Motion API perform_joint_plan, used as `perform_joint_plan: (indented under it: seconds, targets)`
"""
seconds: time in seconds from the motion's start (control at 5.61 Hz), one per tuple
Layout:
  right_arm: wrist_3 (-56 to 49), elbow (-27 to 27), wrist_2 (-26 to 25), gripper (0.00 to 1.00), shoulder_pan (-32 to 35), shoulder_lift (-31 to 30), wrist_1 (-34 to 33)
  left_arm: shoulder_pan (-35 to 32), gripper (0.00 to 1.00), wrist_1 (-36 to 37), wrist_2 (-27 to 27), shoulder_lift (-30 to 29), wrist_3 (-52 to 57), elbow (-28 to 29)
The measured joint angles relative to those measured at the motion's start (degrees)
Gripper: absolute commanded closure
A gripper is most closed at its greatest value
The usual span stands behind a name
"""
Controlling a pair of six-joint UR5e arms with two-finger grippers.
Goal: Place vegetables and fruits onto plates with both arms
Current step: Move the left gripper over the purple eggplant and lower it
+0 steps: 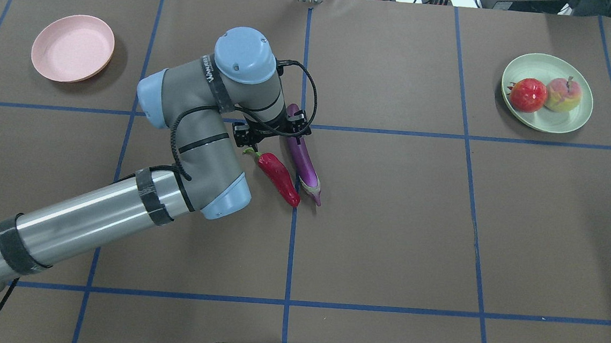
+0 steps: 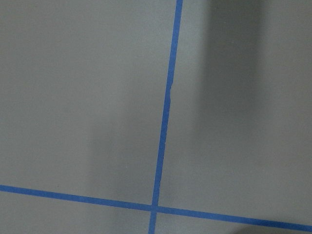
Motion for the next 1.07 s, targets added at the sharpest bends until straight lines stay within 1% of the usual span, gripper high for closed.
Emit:
perform_joint_plan:
  seconds: [0.18,0.71,1.07]
  targets:
    - [0.0,0.0,-0.1,0.00,0.0,0.2,0.0,0.3,0.01,-0.2,0.6,-2.1,0.7,3.1]
    - [0.1,-0.1,-0.2,0.00,0.0,0.3,0.0,0.6,0.02,-0.3,1.2,-6.3,1.2,8.3]
    - [0.1,-0.3,-0.3,0.00,0.0,0.4,0.0,0.8,0.06,-0.4,1.2,-7.1,1.4,10.5]
